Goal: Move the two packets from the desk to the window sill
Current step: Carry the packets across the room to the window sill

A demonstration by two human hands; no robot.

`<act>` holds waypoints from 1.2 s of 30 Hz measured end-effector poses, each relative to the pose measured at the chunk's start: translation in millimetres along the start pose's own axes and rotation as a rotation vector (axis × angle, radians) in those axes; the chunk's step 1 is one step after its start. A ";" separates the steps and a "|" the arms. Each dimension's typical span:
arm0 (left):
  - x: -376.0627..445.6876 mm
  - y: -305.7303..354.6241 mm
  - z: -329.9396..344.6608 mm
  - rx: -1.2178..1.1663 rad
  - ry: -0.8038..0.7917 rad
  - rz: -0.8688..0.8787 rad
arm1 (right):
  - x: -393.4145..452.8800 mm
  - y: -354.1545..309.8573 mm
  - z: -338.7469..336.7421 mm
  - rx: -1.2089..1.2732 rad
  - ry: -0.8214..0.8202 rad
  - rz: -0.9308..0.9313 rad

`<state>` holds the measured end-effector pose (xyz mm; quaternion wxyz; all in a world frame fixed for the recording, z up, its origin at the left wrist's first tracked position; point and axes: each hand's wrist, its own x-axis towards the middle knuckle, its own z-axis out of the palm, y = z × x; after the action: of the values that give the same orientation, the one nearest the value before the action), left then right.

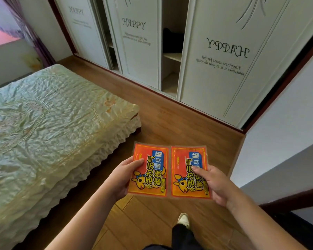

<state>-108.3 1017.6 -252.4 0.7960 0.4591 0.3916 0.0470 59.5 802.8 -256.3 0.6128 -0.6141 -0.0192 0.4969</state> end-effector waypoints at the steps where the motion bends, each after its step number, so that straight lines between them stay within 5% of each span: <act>1: 14.2 5.9 7.8 0.008 0.002 0.000 | 11.4 -10.0 -7.9 -0.002 0.000 0.000; 16: 159.0 105.8 97.4 -0.039 0.078 0.043 | 155.4 -156.6 -82.8 -0.076 -0.037 0.027; 36: 349.4 271.7 37.0 -0.073 0.077 0.025 | 352.2 -294.8 -11.4 -0.119 -0.027 0.017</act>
<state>234.4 1299.6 -236.5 0.7958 0.4326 0.4143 0.0887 417.3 1090.4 -238.3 0.5709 -0.6427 -0.0518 0.5083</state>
